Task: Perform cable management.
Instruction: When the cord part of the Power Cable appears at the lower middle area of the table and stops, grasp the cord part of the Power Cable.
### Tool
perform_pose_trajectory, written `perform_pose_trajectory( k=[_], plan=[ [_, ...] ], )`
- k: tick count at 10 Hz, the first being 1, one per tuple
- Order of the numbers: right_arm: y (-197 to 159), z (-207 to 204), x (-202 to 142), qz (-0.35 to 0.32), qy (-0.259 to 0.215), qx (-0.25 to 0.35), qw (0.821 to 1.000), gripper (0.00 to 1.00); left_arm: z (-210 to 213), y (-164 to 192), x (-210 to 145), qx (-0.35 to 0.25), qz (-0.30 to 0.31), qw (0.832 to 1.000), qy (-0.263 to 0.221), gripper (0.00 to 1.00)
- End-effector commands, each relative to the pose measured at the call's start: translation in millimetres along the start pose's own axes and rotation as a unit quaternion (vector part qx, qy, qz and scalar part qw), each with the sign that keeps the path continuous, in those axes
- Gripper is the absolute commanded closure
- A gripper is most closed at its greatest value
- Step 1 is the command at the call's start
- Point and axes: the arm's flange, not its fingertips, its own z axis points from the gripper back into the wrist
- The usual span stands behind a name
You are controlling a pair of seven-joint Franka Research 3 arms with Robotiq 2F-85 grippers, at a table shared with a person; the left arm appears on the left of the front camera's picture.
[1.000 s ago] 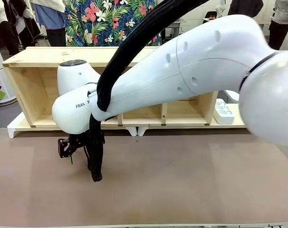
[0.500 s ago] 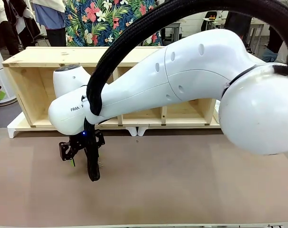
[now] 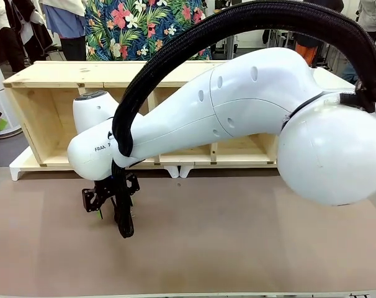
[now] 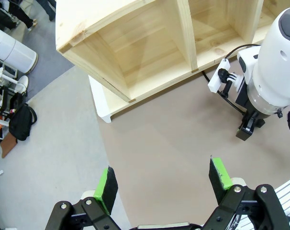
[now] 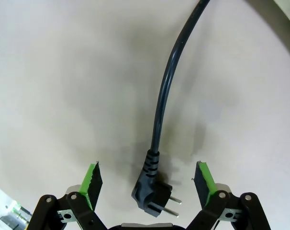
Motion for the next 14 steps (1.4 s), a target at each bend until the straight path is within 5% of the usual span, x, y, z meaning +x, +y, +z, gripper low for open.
perform_pose_trajectory(
  k=[1,3,7,11,14],
  plan=[
    [0.3,-2.1,2.5,0.011,-0.02,-0.011,1.0,0.0,0.4,0.4,0.6,0.001,0.0,1.0,-0.004,0.0],
    [-1.7,-3.2,2.2,0.012,-0.026,-0.006,1.0,0.04,0.4,0.4,0.6,0.001,0.0,1.0,-0.004,0.0],
    [-6.9,-5.4,2.0,-0.008,-0.009,-0.002,1.0,0.42,0.4,0.4,0.6,0.001,0.0,1.0,-0.004,0.0],
    [-9.5,-6.4,1.0,-0.022,0.004,0.0,1.0,0.42,0.4,0.4,0.6,0.001,0.0,1.0,-0.004,0.0],
    [-10.1,-6.5,0.8,-0.026,0.017,-0.012,0.999,0.69,0.4,0.4,0.6,0.001,0.0,1.0,-0.004,0.0]
  ],
)
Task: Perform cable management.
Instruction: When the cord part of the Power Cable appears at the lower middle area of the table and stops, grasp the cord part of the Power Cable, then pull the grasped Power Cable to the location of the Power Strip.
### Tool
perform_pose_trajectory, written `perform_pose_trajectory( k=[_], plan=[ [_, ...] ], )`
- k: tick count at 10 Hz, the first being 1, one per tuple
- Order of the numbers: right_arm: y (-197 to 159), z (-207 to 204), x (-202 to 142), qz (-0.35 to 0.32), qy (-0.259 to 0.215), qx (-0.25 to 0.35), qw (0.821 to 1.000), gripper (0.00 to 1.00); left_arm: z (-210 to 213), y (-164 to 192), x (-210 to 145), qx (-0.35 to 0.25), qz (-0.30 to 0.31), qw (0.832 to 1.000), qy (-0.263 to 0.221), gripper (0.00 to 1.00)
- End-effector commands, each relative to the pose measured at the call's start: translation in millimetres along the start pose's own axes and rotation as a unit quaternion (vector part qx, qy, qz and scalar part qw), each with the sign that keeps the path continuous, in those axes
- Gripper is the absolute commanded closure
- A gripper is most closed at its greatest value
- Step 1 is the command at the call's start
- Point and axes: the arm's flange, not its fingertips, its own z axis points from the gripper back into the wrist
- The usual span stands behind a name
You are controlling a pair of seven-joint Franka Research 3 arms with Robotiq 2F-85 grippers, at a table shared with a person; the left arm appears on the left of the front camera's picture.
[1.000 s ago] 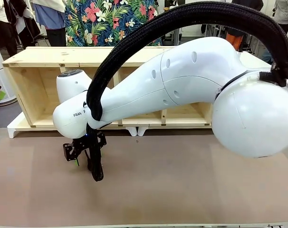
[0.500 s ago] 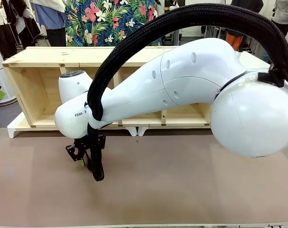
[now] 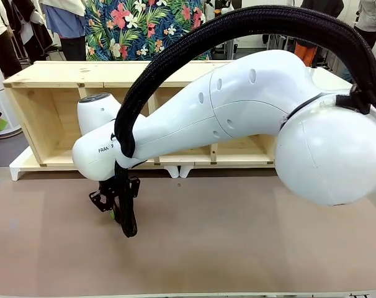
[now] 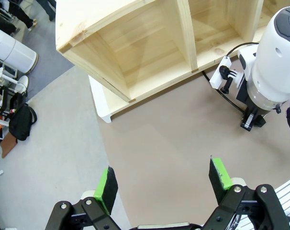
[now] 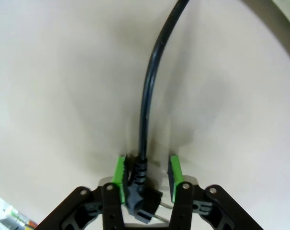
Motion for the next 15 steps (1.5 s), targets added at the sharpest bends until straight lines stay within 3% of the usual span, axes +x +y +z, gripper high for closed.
perform_pose_trajectory(
  k=[1,3,4,15],
  plan=[
    [0.5,1.5,-1.2,-0.017,0.01,-0.007,1.0,0.79,0.4,0.4,0.6,0.001,0.0,1.0,-0.004,0.0],
    [0.6,1.7,-1.1,-0.02,0.009,-0.007,1.0,0.97,0.4,0.4,0.6,0.001,0.0,1.0,-0.004,0.0],
    [0.8,1.6,-1.1,-0.02,0.01,-0.007,1.0,1.0,0.4,0.4,0.6,0.001,0.0,1.0,-0.004,0.0],
    [-3.3,1.7,0.5,-0.009,0.003,-0.005,1.0,1.0,0.4,0.4,0.6,0.001,0.0,1.0,-0.004,0.0]
  ],
)
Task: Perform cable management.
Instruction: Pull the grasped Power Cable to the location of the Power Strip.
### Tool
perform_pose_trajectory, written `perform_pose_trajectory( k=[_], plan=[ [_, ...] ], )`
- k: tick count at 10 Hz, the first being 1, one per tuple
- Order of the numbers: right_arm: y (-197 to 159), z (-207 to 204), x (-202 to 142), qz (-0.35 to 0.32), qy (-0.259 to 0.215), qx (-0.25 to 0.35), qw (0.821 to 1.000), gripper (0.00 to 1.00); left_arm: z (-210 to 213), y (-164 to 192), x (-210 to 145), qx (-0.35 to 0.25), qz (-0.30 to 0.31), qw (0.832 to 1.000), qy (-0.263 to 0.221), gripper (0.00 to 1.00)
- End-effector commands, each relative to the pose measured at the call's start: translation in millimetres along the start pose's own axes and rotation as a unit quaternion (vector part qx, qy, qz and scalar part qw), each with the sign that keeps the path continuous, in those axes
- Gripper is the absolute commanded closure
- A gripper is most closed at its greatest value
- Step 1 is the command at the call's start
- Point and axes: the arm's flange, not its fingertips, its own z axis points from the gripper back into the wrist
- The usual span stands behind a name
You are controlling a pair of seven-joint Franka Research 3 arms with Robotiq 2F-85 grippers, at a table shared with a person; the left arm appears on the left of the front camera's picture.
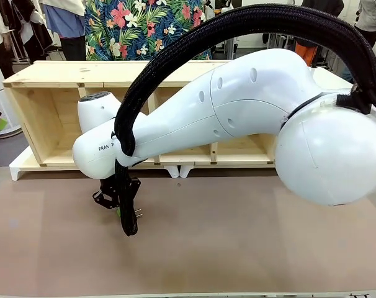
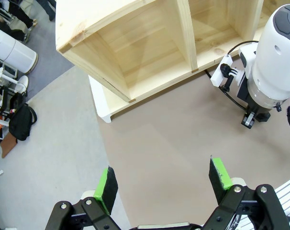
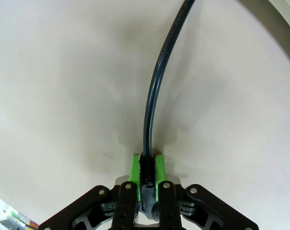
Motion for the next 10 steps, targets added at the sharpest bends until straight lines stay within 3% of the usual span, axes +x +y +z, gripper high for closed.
perform_pose_trajectory(
  k=[1,10],
  plan=[
    [-0.3,-0.1,0.0,-0.001,0.0,0.0,1.0,1.0,0.4,0.4,0.6,0.001,0.0,1.0,-0.004,0.0],
    [-0.3,-0.1,0.0,-0.001,0.0,0.0,1.0,1.0,0.4,0.4,0.6,0.001,0.0,1.0,-0.004,0.0]
  ],
)
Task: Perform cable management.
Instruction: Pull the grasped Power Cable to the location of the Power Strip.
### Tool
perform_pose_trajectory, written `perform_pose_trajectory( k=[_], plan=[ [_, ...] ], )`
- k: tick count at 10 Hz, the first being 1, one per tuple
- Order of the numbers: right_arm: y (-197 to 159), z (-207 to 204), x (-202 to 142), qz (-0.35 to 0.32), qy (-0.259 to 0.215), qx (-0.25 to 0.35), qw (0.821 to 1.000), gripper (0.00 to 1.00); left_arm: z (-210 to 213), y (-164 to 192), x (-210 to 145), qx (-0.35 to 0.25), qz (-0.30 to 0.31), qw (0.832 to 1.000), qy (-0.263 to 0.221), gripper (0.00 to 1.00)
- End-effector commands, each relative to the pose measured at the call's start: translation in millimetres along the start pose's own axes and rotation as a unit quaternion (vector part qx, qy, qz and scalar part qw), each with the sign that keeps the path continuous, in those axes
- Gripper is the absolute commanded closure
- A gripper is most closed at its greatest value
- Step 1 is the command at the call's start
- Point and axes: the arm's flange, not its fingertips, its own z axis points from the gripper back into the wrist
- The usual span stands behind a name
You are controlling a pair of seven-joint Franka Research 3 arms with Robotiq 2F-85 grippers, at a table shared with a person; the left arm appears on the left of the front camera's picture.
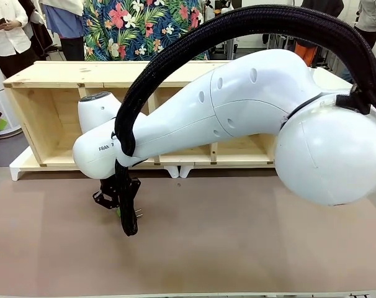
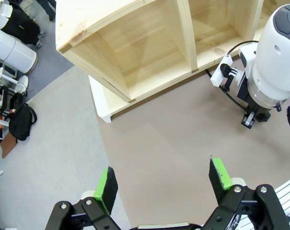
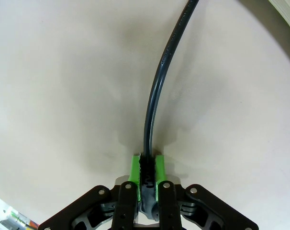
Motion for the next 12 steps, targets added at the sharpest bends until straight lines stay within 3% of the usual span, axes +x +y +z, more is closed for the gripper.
perform_pose_trajectory(
  k=[1,12],
  plan=[
    [0.0,0.0,0.0,0.0,0.0,0.0,1.0,0.85,0.4,0.4,0.6,0.001,0.0,1.0,-0.004,0.0],
    [18.2,39.0,-138.9,-0.05,-0.001,-0.05,0.997,0.85,0.4,0.4,0.6,0.001,0.0,1.0,-0.004,0.0]
  ],
)
